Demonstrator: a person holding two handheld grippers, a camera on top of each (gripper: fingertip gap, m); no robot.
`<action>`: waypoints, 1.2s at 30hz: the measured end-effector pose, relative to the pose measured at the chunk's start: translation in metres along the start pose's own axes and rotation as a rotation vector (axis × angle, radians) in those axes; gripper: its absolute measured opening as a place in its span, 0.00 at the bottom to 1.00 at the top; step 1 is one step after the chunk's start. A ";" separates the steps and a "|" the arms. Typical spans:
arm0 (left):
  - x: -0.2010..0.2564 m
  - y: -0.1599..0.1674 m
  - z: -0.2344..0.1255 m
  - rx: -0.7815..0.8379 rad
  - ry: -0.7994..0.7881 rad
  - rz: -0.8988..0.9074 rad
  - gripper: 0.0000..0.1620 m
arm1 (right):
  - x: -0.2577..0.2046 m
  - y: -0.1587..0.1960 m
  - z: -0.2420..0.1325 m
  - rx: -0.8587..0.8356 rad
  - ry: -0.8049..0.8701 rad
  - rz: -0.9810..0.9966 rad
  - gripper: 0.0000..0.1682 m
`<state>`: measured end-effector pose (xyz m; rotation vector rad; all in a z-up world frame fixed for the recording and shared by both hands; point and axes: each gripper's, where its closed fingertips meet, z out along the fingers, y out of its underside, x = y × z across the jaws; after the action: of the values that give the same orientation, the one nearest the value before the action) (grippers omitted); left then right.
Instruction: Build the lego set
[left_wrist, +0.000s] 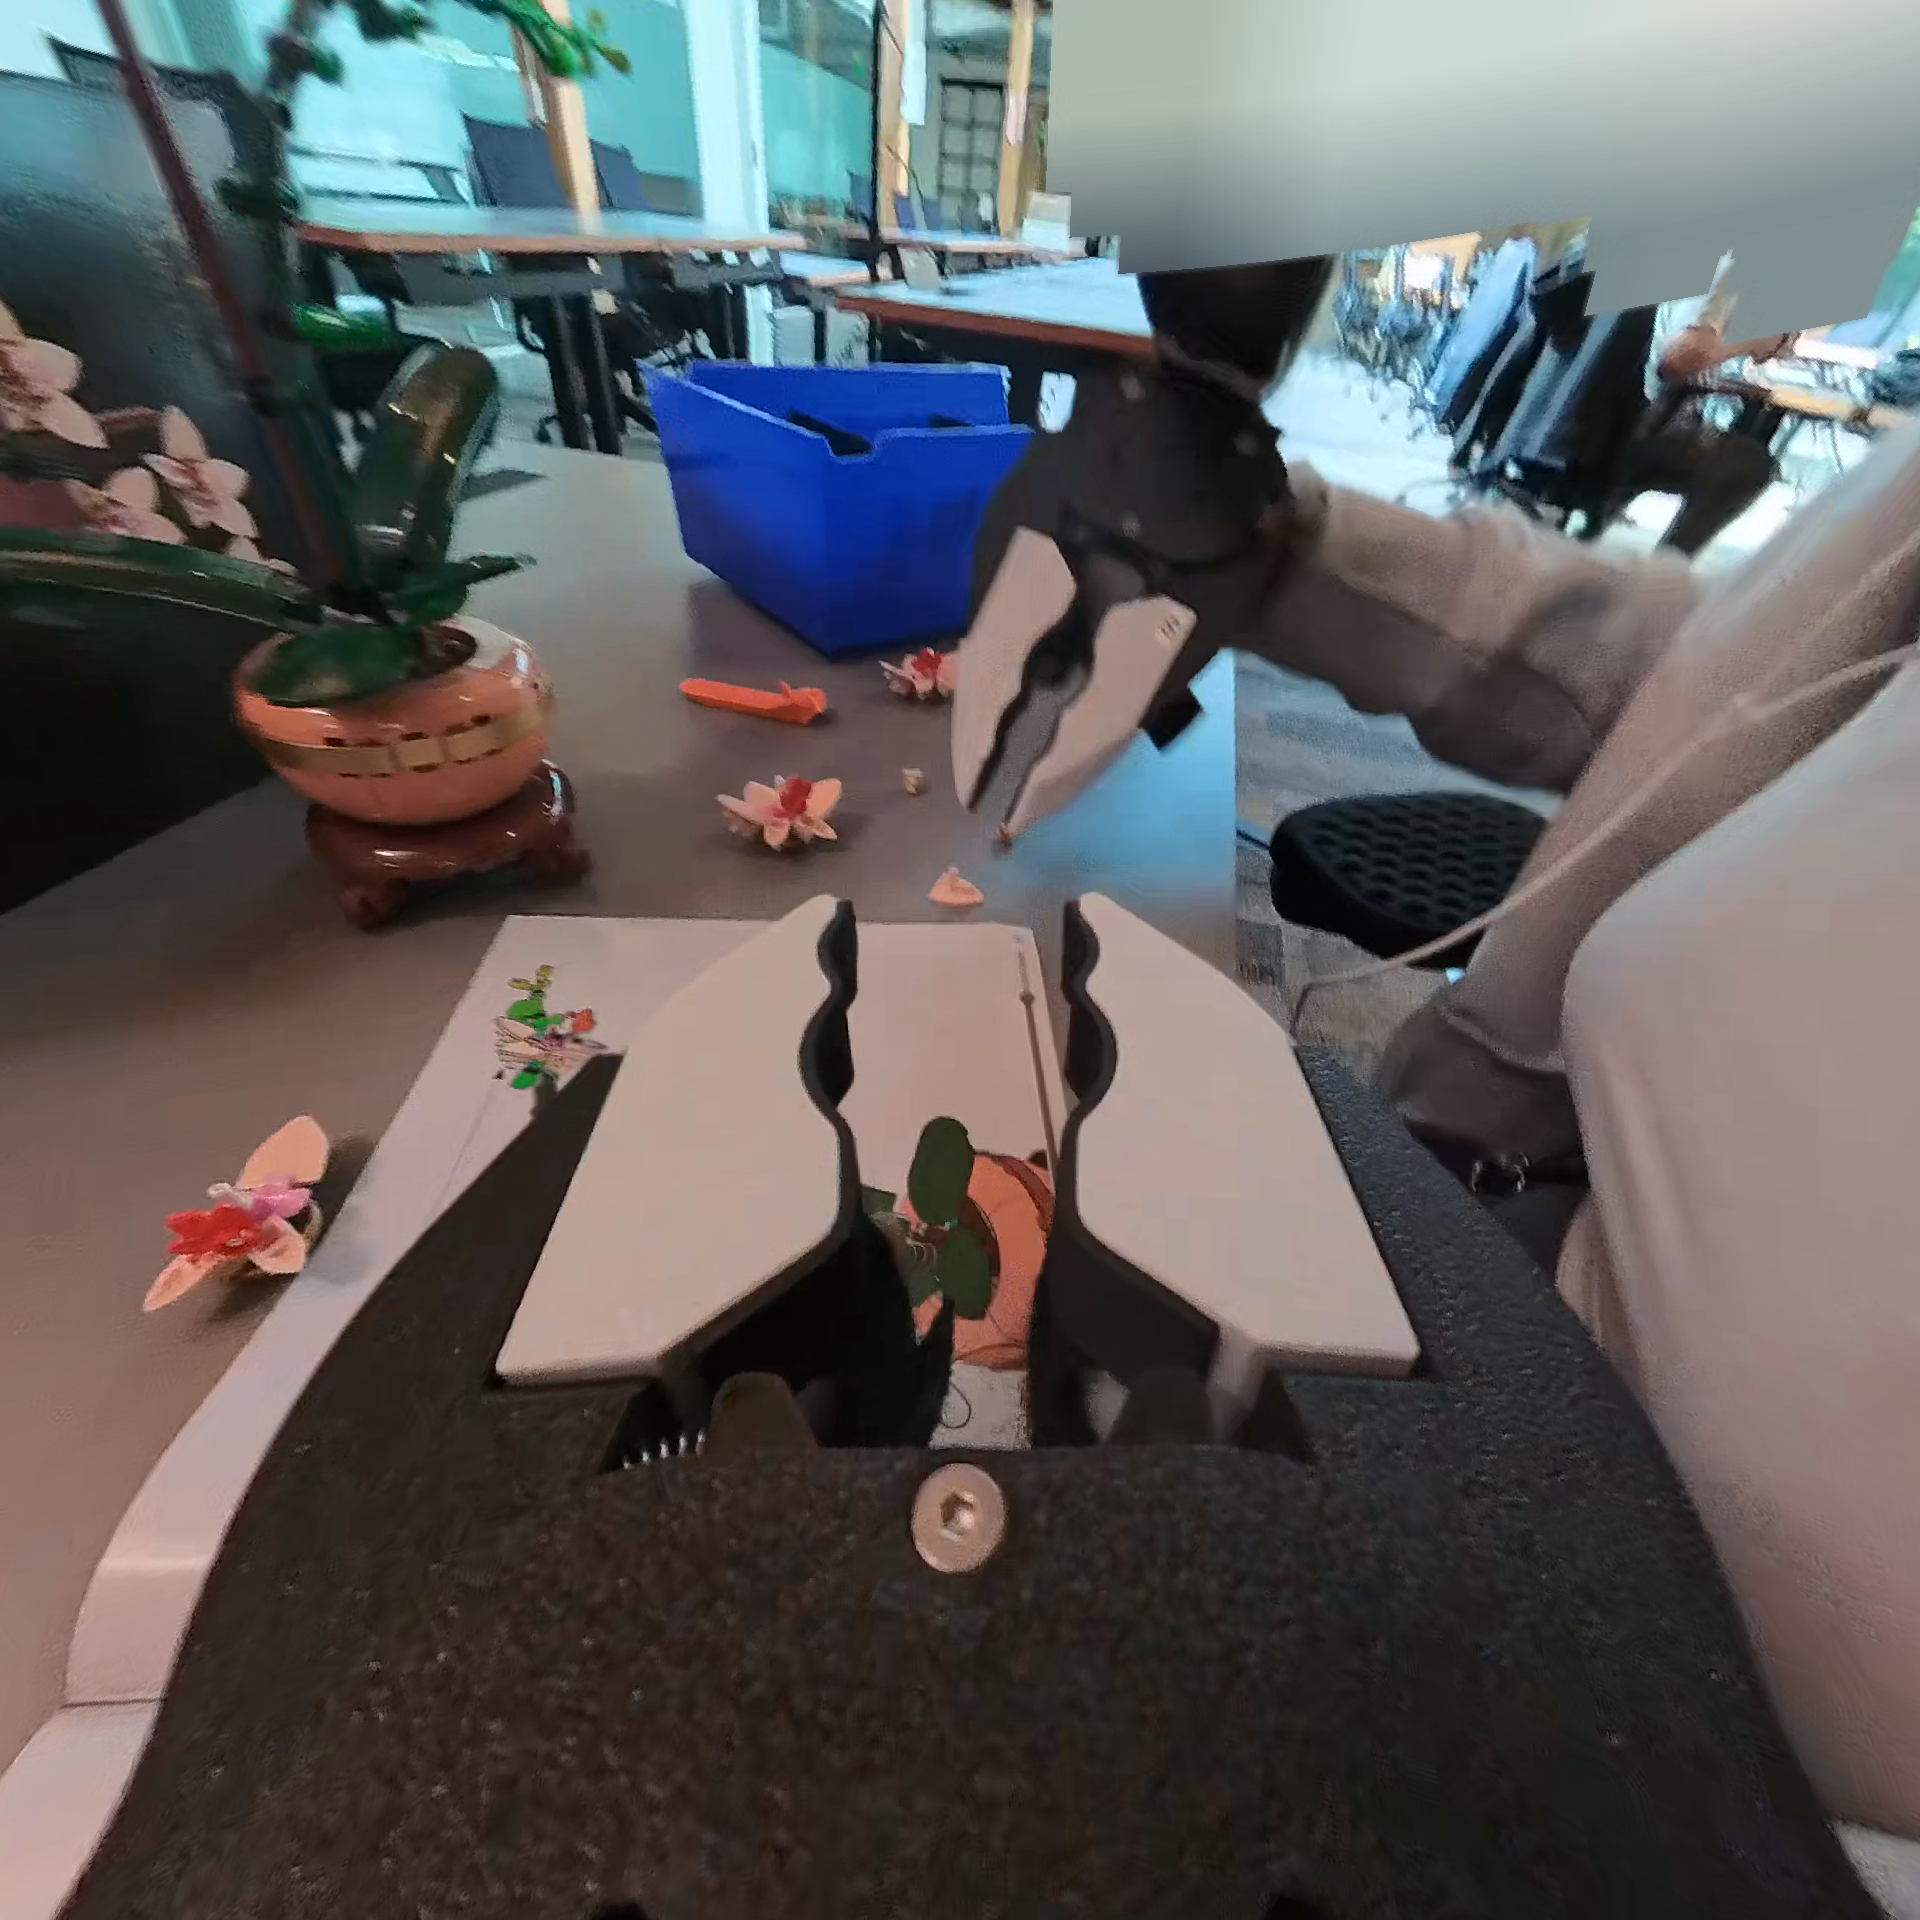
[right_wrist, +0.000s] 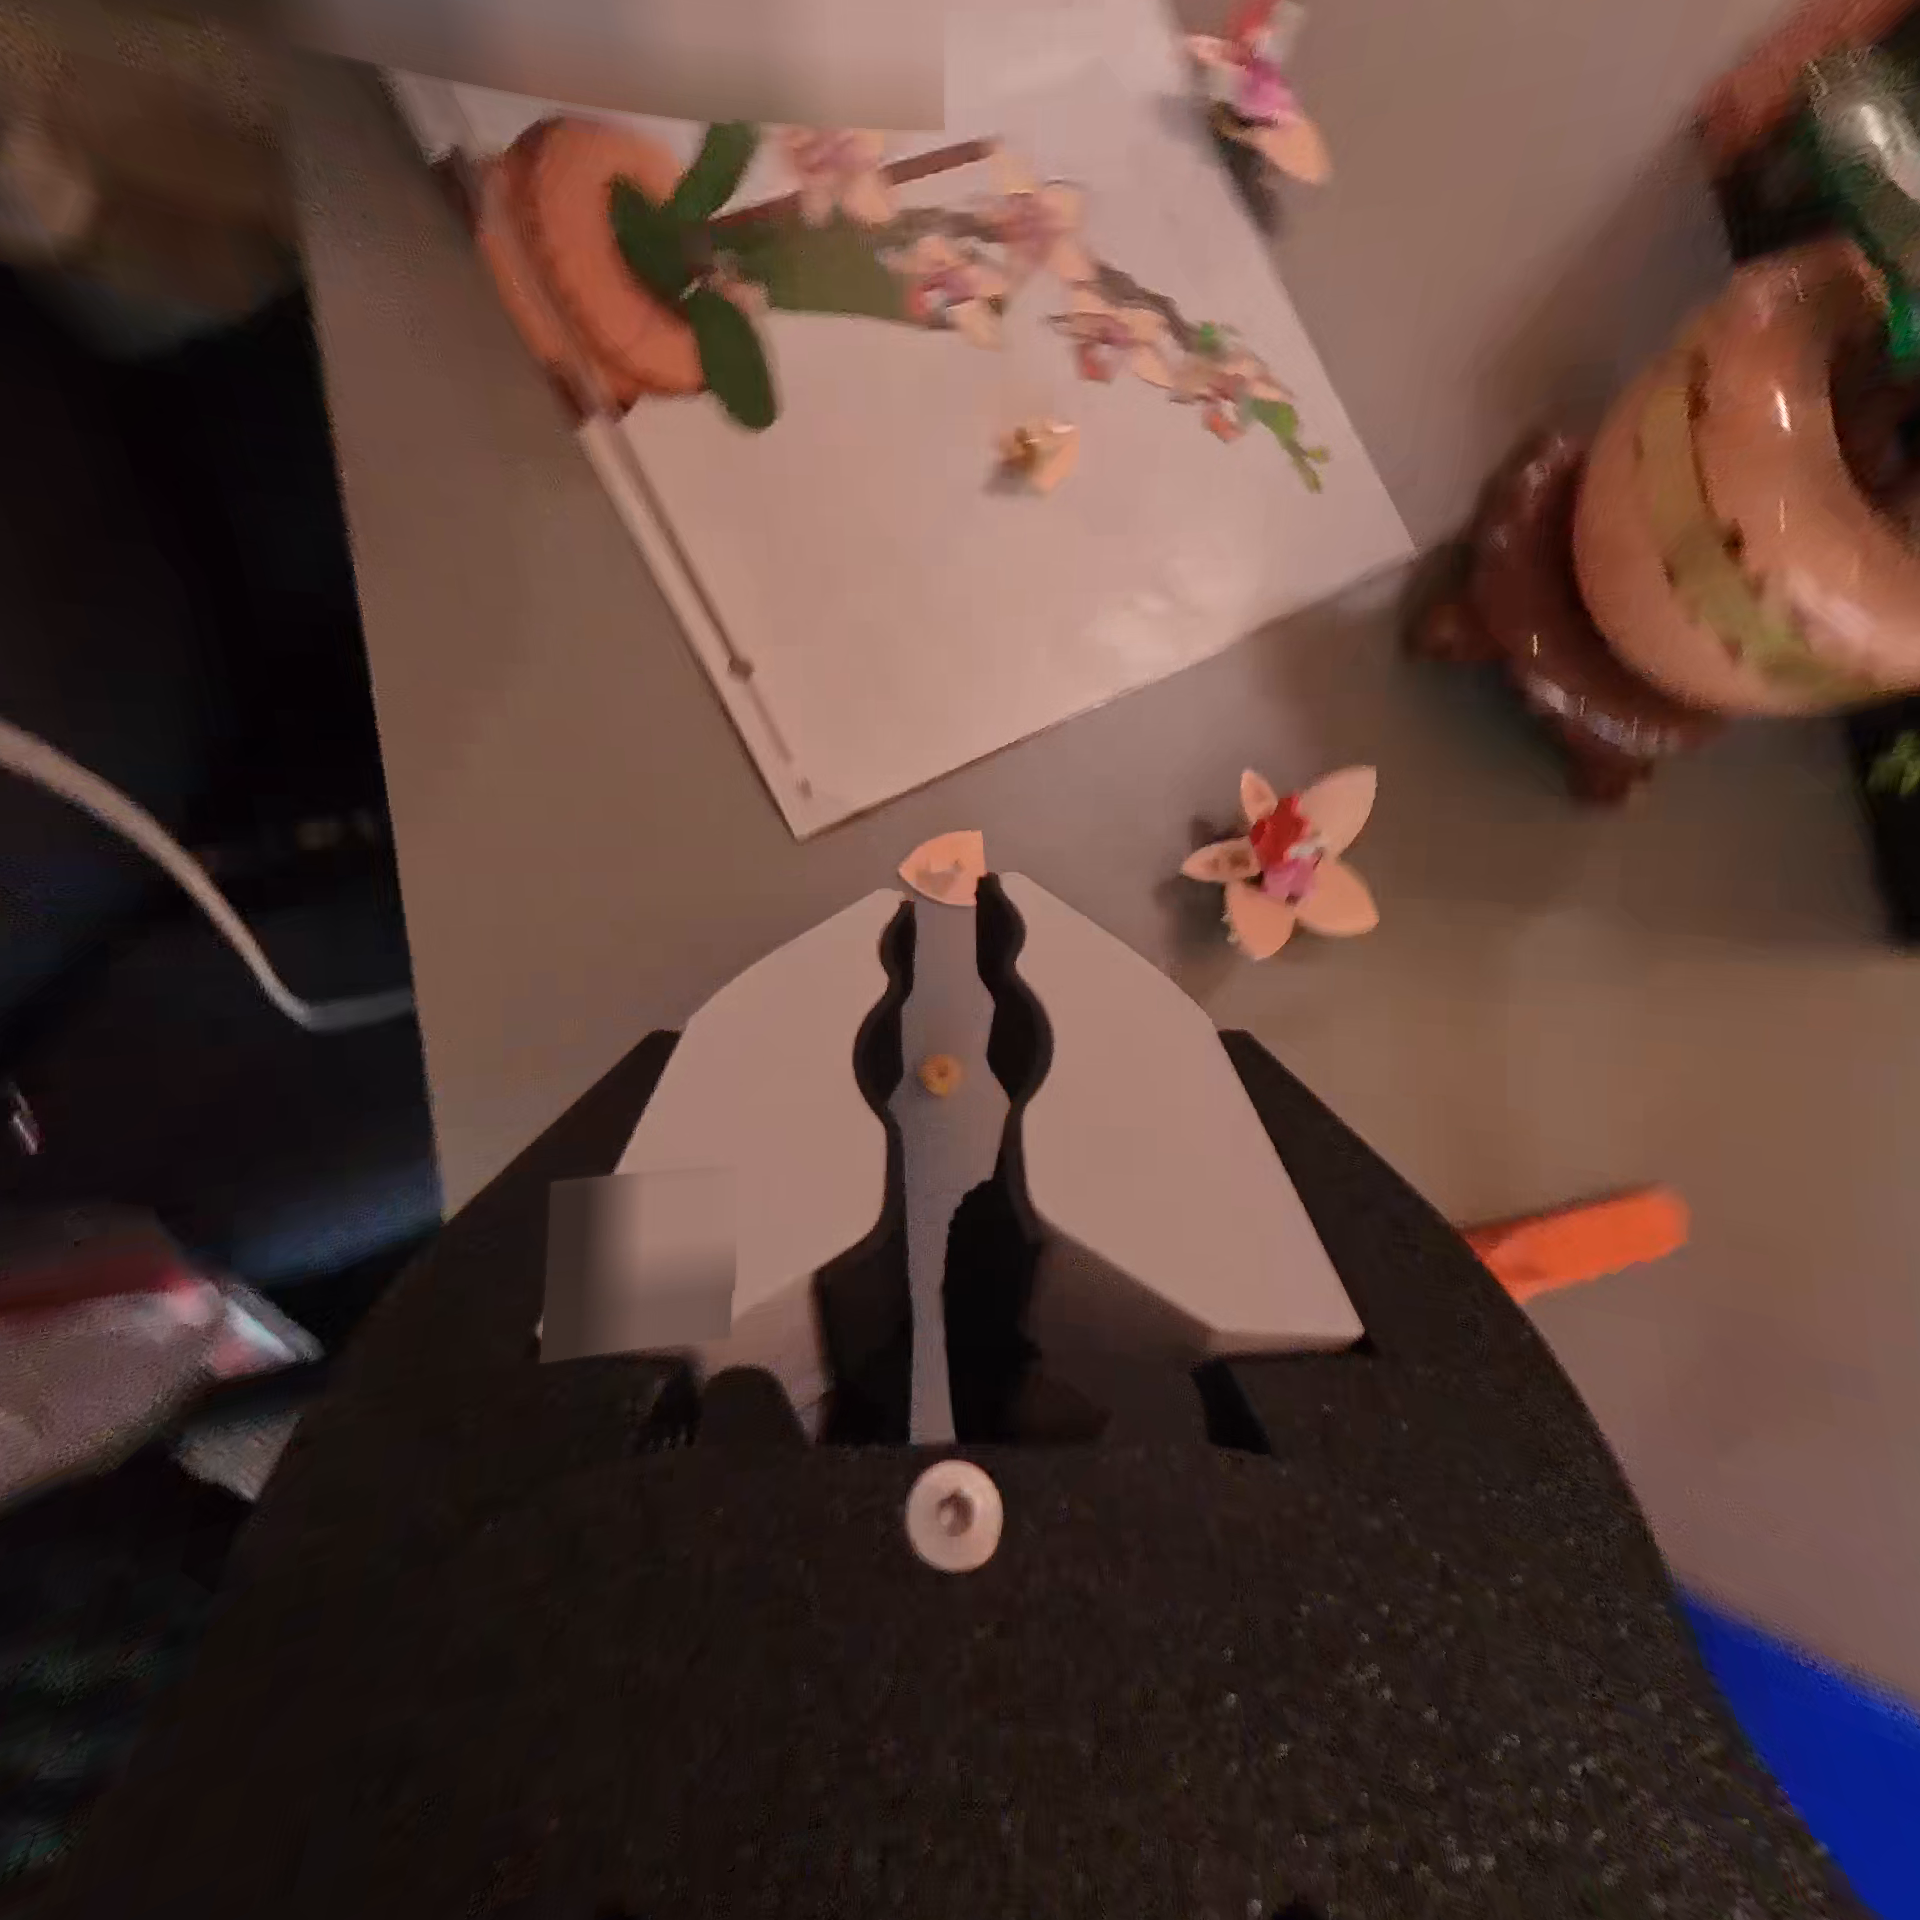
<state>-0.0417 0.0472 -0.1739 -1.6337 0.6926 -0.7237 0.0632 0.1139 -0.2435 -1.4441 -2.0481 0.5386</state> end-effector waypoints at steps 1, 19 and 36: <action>0.003 0.004 0.001 -0.026 0.014 0.008 0.23 | 0.003 0.000 -0.002 -0.014 -0.033 -0.108 0.07; 0.017 0.030 0.004 -0.166 0.064 0.044 0.22 | -0.001 0.002 0.027 -0.113 -0.287 -0.390 0.00; 0.018 0.036 0.006 -0.205 0.049 0.088 0.20 | -0.017 -0.003 0.016 -0.032 -0.205 -0.018 0.06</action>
<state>-0.0280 0.0311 -0.2089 -1.7639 0.8923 -0.6472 0.0554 0.0966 -0.2573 -1.4382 -2.2352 0.6743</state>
